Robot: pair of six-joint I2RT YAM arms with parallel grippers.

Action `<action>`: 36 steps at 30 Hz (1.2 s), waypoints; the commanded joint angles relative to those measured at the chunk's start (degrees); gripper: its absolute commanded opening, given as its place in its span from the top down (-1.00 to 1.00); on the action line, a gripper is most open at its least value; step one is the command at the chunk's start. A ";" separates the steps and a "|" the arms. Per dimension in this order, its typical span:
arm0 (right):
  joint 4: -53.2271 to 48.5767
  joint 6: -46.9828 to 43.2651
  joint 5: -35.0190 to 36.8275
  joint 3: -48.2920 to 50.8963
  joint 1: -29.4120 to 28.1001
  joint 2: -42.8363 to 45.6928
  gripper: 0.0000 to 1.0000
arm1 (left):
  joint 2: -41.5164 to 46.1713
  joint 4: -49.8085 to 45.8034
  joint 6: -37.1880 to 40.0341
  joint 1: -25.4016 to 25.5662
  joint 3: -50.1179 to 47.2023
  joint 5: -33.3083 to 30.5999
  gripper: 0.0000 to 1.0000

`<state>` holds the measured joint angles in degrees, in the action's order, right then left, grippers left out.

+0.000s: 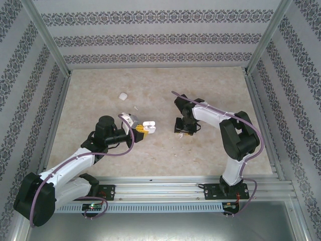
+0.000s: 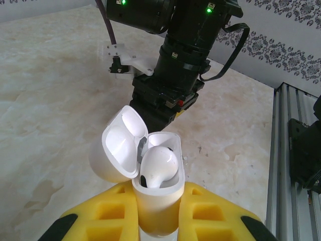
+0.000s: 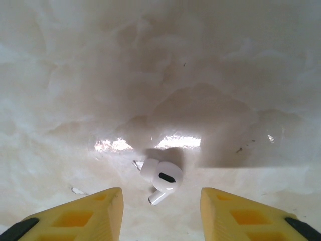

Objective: Insert the wireless bluetooth earbuds into the charging case

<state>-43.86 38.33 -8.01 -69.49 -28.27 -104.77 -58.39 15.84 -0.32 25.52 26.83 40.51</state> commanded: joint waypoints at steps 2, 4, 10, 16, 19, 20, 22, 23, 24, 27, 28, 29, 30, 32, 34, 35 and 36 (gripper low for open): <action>-0.75 2.39 1.52 -0.81 -0.03 -0.80 0.13 | 1.68 -0.37 1.55 0.60 0.05 0.89 1.00; -1.05 2.28 1.99 -1.08 0.04 -1.38 0.17 | 1.81 -0.48 1.64 0.58 -0.04 0.85 1.00; -0.56 2.35 2.41 -1.26 0.15 -2.92 0.24 | 1.95 -0.46 1.63 0.59 -0.19 0.88 1.00; 0.59 2.06 2.33 -1.52 0.21 -4.88 0.32 | 2.00 -0.45 1.62 0.54 -0.37 0.97 1.00; 1.05 1.69 1.91 -1.52 0.19 -5.51 0.39 | 2.04 -0.45 1.63 0.54 -0.44 0.88 1.00; 1.14 1.58 1.82 -1.52 0.15 -5.62 0.43 | 1.99 -0.38 1.64 0.56 -0.51 0.86 1.00; 1.19 1.39 1.73 -1.43 0.06 -5.55 0.49 | 1.94 -0.41 1.64 0.65 -0.46 0.88 1.00; 1.15 1.25 1.69 -1.39 -0.01 -5.44 0.52 | 1.88 -0.37 1.64 0.61 -0.47 0.86 1.00; 1.27 1.07 1.69 -1.35 -0.03 -5.24 0.55 | 1.82 -0.29 1.66 0.58 -0.47 0.87 1.00; 1.32 0.38 1.66 -1.18 -0.23 -4.21 0.60 | 1.70 -0.17 1.64 0.58 -0.46 0.88 1.00; 1.21 0.04 1.87 -1.21 -0.36 -3.66 0.62 | 1.67 -0.11 1.64 0.55 -0.39 0.95 1.00; 1.19 -0.36 1.98 -1.25 -0.46 -3.16 0.62 | 1.63 -0.11 1.64 0.61 -0.37 0.97 1.00; 1.06 -0.82 2.33 -1.33 -0.63 -2.54 0.63 | 1.52 -0.12 1.64 0.59 -0.29 0.96 1.00; 0.58 -2.33 3.02 -1.81 -1.15 -1.10 0.65 | 1.32 0.11 1.55 0.63 -0.29 1.21 1.00; -0.10 -5.17 3.95 -2.72 -2.05 0.72 0.66 | 1.15 0.72 1.22 0.58 -0.29 1.59 1.00; -0.69 -6.30 4.77 -3.26 -2.54 1.66 0.67 | 1.09 1.13 1.05 0.59 -0.29 1.86 1.00; -1.50 -7.58 6.24 -3.90 -3.23 2.81 0.69 | 0.90 1.64 0.74 0.59 -0.28 2.30 1.00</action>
<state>-42.72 35.22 -5.39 -70.72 -29.85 -106.15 -57.49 15.84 0.01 25.52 26.81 40.64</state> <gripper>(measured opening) 0.172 0.163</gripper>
